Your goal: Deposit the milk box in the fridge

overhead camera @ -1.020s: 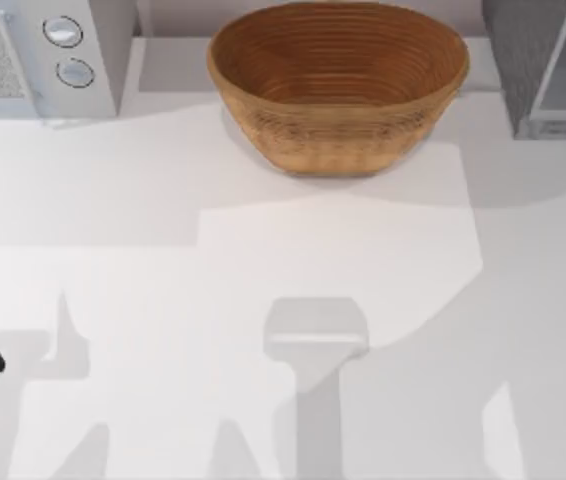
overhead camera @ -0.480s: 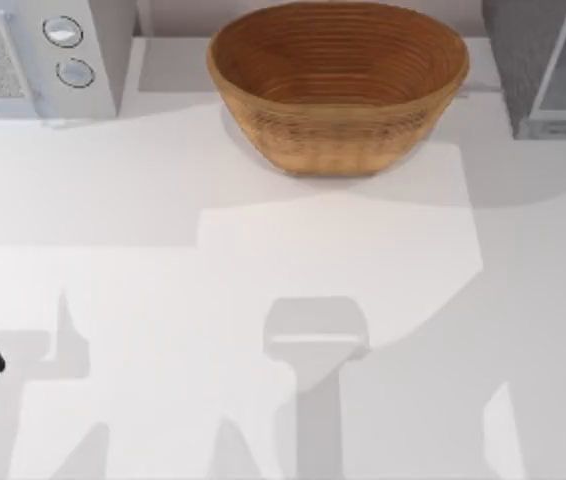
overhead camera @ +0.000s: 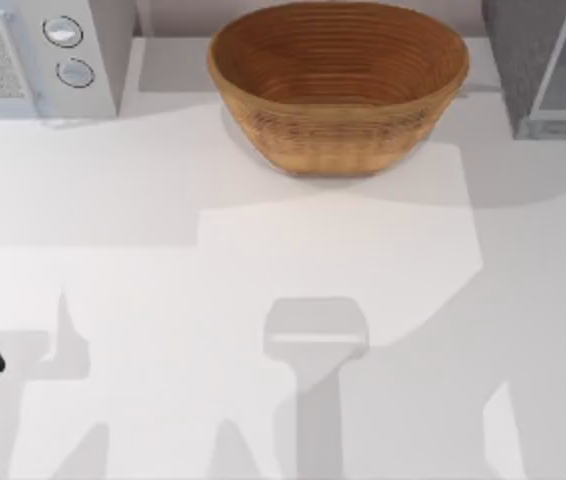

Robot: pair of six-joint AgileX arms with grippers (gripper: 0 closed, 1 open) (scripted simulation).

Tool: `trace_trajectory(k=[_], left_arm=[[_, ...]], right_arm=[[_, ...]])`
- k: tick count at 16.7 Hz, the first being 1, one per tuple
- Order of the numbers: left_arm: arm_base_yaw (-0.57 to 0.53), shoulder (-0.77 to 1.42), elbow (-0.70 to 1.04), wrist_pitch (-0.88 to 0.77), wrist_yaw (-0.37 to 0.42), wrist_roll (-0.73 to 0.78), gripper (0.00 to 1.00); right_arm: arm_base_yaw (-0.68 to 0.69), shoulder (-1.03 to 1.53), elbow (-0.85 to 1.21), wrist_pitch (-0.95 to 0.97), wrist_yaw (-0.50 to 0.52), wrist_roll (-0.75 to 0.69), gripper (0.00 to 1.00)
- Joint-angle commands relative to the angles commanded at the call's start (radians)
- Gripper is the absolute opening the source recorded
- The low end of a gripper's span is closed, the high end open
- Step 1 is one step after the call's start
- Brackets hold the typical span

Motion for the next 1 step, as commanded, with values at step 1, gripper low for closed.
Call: trace_trajectory(k=[1], left_arm=[[0.000, 0.000, 0.000, 0.000, 0.000, 0.000, 1.00]], right_arm=[[0.000, 0.000, 0.000, 0.000, 0.000, 0.000, 1.00]])
